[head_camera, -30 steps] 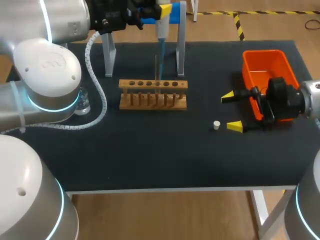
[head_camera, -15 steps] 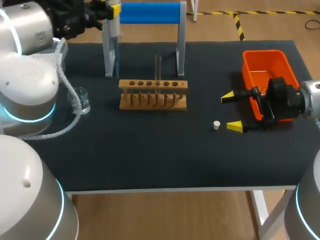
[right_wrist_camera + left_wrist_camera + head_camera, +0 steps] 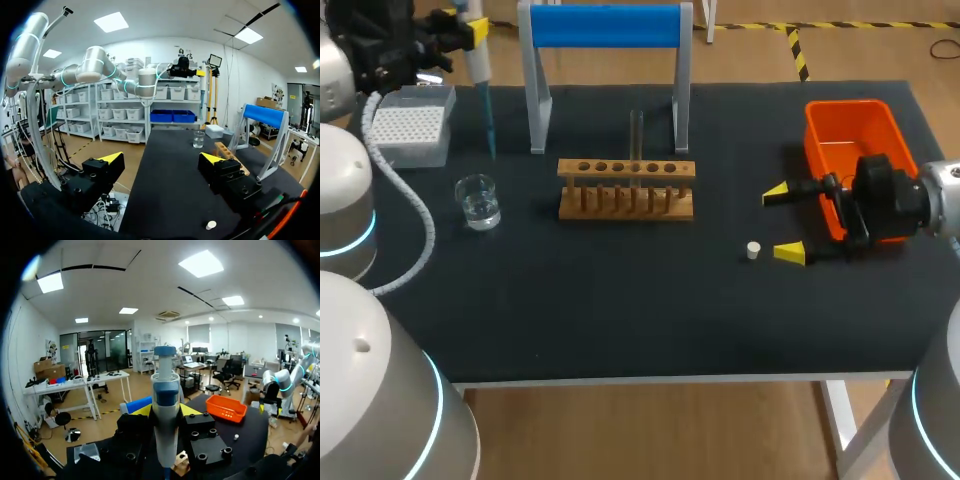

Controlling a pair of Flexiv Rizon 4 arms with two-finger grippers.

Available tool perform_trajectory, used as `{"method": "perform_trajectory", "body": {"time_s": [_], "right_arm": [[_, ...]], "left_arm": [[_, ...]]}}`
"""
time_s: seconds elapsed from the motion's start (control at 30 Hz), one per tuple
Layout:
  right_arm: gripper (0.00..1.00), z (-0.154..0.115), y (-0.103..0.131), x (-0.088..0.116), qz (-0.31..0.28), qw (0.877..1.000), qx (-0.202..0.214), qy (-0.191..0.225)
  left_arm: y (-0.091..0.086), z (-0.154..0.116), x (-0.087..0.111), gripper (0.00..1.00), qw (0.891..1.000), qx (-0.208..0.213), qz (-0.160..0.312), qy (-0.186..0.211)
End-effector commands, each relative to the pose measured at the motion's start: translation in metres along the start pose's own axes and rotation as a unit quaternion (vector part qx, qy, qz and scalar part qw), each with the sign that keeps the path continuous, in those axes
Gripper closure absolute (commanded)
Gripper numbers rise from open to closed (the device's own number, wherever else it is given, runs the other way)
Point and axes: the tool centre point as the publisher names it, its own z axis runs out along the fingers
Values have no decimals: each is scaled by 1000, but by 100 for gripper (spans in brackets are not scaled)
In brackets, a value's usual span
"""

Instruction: Invert the test tube, pick up the pipette, mount the tip to pipette, aspirate from beaker and dispense into the tube, eject the tip, return the pipette, and cap with the stopper.

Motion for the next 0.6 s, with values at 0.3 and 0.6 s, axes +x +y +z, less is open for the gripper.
{"method": "perform_trajectory", "body": {"time_s": [0.3, 0.6], "right_arm": [[0, -1, 1, 2, 0, 1000, 1, -1], [0, -1, 1, 2, 0, 1000, 1, -1]], "left_arm": [[34, -31, -33, 100, 999, 45, -11, 13], [47, -30, -45, 100, 998, 56, -6, 18]]}}
